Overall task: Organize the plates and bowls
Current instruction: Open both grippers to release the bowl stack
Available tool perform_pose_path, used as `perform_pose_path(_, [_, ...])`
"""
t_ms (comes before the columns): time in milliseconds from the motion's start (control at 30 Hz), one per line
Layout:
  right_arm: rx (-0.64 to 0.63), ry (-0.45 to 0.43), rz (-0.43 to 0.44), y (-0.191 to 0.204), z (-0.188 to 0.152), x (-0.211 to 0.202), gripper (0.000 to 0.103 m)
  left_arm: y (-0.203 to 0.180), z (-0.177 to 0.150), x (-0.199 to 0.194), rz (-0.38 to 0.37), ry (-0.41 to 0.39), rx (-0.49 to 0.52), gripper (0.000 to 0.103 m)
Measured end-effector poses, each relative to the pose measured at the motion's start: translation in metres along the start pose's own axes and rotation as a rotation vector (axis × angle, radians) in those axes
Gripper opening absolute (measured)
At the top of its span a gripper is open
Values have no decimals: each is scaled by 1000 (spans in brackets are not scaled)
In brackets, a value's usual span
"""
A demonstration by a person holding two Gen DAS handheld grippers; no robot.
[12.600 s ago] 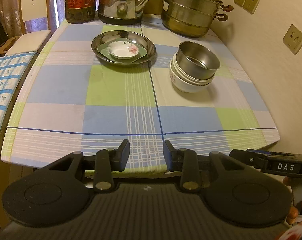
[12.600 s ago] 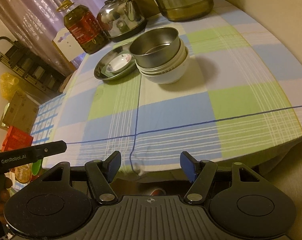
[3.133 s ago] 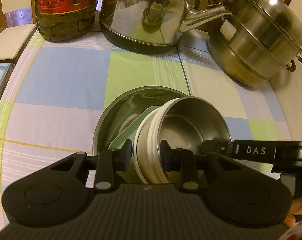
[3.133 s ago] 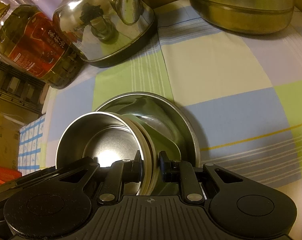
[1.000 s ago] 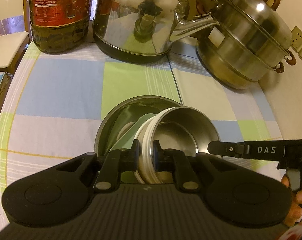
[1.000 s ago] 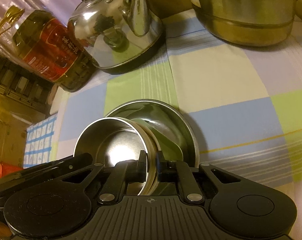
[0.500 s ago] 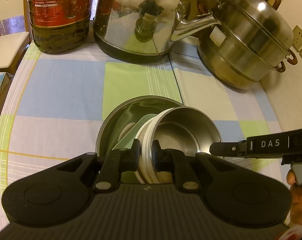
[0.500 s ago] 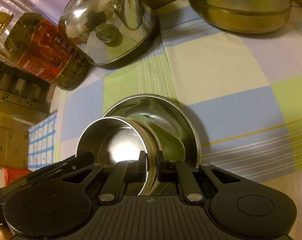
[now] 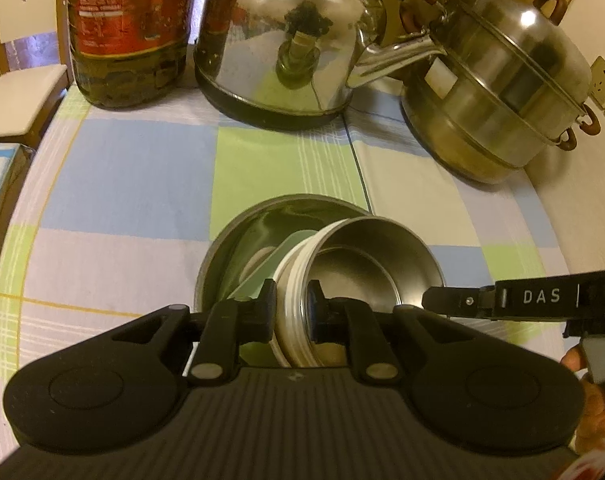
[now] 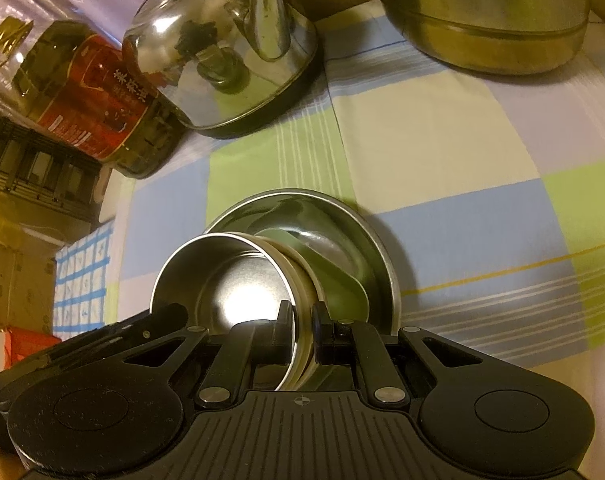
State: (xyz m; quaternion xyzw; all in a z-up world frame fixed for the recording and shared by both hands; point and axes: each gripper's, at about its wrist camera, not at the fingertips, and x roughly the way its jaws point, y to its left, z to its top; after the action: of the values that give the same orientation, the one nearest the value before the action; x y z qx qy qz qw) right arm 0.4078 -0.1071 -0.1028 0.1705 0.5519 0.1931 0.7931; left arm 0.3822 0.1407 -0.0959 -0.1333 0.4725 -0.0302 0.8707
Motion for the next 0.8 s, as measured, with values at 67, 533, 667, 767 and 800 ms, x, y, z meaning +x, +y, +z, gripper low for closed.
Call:
perform_pose_path(67, [-8,-26,10,0,-3,-5,11,-2,0,-7,2,-19,3,18])
perform_pose_path(533, [-100,-293,148,-10,-87,-91,63,-36,-61,-103,51,-161,89,25])
perform_pose_path(667, [-115,-319,121,-14,-123,-115,63,-52,-95,-128,62,-164,110,25])
perform_pose_path(767, [-131,-314,115,-18,-148,-133,63,-63,-120,-143,53,-149,119,26])
perform_pose_path(800, [-127,-311,113,-20,-155,-139,63,-66,-127,-146,49,-144,119,26])
